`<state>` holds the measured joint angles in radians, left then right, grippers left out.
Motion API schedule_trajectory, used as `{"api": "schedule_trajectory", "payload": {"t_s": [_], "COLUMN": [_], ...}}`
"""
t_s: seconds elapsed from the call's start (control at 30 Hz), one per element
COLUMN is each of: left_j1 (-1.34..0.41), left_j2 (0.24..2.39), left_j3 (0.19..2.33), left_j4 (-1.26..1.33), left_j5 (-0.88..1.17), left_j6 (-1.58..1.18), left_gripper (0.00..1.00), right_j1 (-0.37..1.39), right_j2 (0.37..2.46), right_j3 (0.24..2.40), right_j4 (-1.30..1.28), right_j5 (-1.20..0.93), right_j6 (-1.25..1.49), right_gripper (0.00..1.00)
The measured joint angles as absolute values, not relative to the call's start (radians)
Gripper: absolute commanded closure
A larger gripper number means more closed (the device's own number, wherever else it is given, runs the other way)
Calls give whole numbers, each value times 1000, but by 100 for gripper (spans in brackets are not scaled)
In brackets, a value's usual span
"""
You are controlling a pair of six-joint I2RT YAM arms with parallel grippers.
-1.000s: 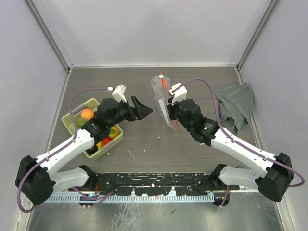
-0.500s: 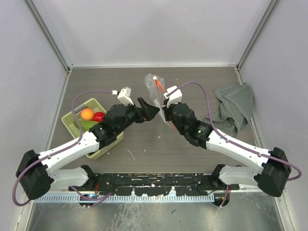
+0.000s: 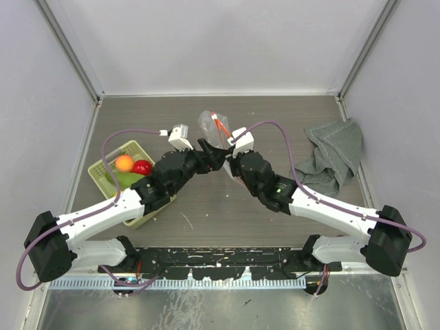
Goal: Place the food in the zip-top bag and seal the zipper
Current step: Open the zipper of the food storage bag at the center of the board.
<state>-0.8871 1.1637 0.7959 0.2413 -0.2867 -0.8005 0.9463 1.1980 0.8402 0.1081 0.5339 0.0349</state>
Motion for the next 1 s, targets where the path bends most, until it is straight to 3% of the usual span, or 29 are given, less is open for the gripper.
{"api": "schedule_trajectory", "payload": {"t_s": [0.17,0.33,0.5,0.63,1.0], "left_j1": [-896,-904,-904,-904,-910], "left_j2": [1187,1193,1193,1193,1250], "left_j3": [836,857,857,867,903], "left_j4": [225,171,105,66,49], "left_j5": [-336,-379,-433,-445,-413], "left_j6": [-765,-721,-678,-656,-647], "left_gripper": [32,49,59,58,41], "right_j1": [950,952,952,952,959], "right_j2": [1198,1198,1198,1198,1212], "right_j3": [839,835,818,815,809], "right_j4": [113,121,137,149,188], "right_j5": [541,567,591,594,594], "right_j6": [35,35,35,36,49], "right_gripper": [99,99,99,99,99]}}
